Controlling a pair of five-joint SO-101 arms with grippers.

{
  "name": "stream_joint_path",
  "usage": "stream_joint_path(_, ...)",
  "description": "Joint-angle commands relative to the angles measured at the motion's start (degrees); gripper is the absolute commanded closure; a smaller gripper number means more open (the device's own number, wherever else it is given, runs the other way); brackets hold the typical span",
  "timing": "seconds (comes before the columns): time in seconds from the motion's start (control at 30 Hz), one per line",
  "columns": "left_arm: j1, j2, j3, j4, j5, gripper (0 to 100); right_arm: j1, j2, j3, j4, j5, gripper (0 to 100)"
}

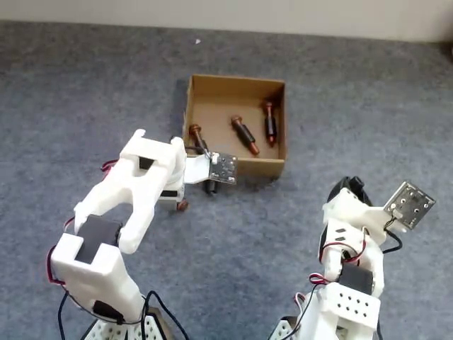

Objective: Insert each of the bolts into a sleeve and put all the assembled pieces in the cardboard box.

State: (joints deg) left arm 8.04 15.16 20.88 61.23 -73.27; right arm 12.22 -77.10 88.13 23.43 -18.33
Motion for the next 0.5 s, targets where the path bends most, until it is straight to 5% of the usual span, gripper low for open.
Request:
stream_joint_path(0.0,1.8,2.77,-4.88,3.16,-2.55,95,0.31,-1.27,-0.48,-1.89,-0.18,99.2)
stream_joint_path(0.27,2.77,-2.59,-5.58,10.2,-1.93,100,0.31,-1.27,-0.31,-1.89,-0.18,99.2)
stream_joint_path(0.47,3.03,-18.24,-4.97,11.16,10.73,100,0.31,-1.27,1.01,-1.98,1.23,99.3)
